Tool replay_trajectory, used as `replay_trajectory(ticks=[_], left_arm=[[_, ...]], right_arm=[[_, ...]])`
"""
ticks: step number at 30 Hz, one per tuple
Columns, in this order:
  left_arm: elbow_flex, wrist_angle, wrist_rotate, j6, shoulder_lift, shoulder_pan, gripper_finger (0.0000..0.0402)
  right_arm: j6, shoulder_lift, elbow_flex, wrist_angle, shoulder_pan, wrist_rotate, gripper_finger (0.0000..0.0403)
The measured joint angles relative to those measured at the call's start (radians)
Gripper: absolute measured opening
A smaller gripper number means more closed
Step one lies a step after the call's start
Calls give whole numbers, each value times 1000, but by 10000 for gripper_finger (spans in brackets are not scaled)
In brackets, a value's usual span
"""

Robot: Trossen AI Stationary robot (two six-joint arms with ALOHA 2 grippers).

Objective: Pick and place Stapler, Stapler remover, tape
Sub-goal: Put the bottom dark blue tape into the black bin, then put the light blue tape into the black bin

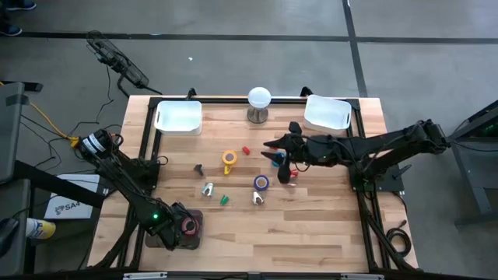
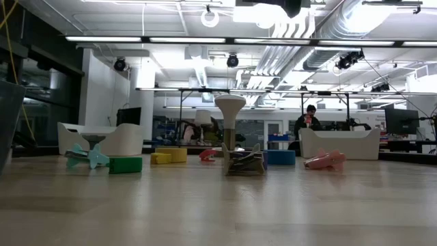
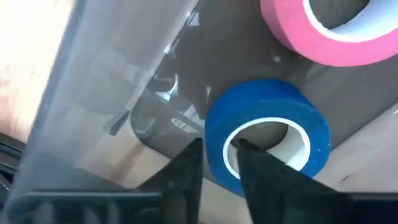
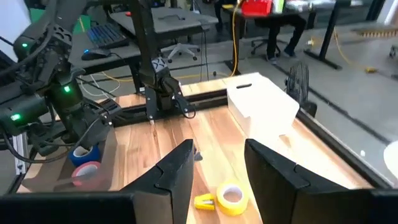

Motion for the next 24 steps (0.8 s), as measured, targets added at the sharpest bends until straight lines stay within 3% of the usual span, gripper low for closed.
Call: replay_trajectory(ticks=[6,11,18,24], left_arm=[[0,14,34,0,-12,0,171],[2,17,41,-7,-57,0,186],[2,20,44,-66,-170,0,187],[2,26,11,-129,-297,0,188]], right_arm=[[43,0,0,-32,-22,-29,135],[31,-2,4,-48,-43,-69,135],[47,9,135,-373,-101,-65,140],[209,37,201,-662,-211,-90,179]])
